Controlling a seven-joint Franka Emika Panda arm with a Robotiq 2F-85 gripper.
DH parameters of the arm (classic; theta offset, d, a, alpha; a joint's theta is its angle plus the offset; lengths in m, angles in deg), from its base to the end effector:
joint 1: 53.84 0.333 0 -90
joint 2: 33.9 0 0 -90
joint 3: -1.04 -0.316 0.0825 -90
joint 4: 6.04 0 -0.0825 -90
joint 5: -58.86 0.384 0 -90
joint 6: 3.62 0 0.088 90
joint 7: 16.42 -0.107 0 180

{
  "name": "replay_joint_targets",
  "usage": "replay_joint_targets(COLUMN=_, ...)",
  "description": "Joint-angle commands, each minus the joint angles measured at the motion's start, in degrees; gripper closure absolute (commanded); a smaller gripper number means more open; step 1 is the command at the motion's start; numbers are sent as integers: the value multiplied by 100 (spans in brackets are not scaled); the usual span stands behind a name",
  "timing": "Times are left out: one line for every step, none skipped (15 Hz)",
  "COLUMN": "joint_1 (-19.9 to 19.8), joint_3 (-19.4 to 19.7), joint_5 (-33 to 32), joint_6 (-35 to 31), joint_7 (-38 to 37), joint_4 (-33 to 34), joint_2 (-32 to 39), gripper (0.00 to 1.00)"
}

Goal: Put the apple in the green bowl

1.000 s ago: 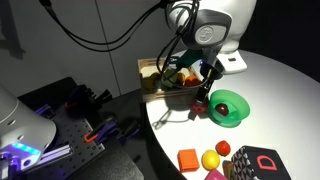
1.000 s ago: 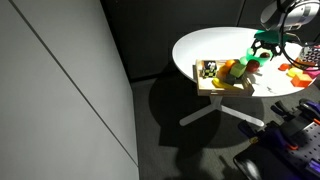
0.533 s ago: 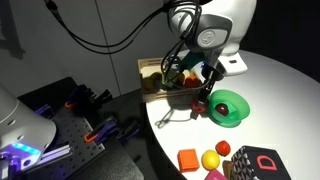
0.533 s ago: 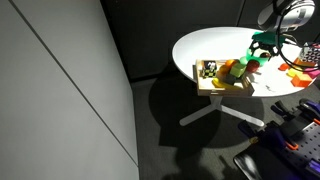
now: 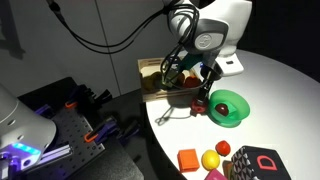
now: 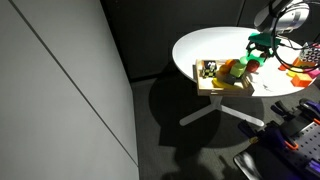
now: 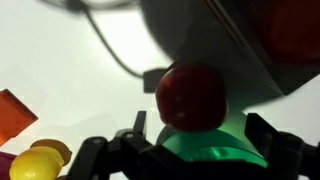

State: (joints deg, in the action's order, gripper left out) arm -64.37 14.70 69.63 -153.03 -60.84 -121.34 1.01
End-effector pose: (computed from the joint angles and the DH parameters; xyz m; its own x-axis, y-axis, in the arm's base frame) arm 0.5461 -0.2490 0.1545 0.2510 -0.9673 0.0367 -0.9680 -0.2505 0.0181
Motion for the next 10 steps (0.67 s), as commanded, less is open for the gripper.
replay_joint_targets(joint_1=-11, joint_3=-41, joint_5=192, joint_6=-99, joint_7=157, joint_4=145, joint_2=121, gripper=0)
replay_joint_targets(joint_1=-8, joint_3=-42, joint_5=190, joint_6=-108, joint_7=155, joint_4=145, joint_2=132, gripper=0)
replay_joint_targets(joint_1=-9, joint_3=-46, joint_5=191, joint_6=-117, joint_7=156, joint_4=149, joint_2=146, gripper=0)
replay_joint_targets(joint_1=-9, joint_3=-50, joint_5=194, joint_6=-124, joint_7=157, joint_4=157, joint_2=166, gripper=0)
replay_joint_targets(joint_1=-6, joint_3=-52, joint_5=192, joint_6=-135, joint_7=156, joint_4=165, joint_2=189, gripper=0)
replay_joint_targets(joint_1=-3, joint_3=-53, joint_5=192, joint_6=-144, joint_7=156, joint_4=172, joint_2=209, gripper=0)
replay_joint_targets(joint_1=-3, joint_3=-58, joint_5=195, joint_6=-158, joint_7=157, joint_4=178, joint_2=226, gripper=0)
replay_joint_targets(joint_1=1, joint_3=-61, joint_5=196, joint_6=-170, joint_7=153, joint_4=188, joint_2=246, gripper=0)
replay_joint_targets(joint_1=5, joint_3=-62, joint_5=196, joint_6=-183, joint_7=148, joint_4=193, joint_2=262, gripper=0)
replay_joint_targets(joint_1=10, joint_3=-64, joint_5=197, joint_6=-194, joint_7=144, joint_4=200, joint_2=278, gripper=0)
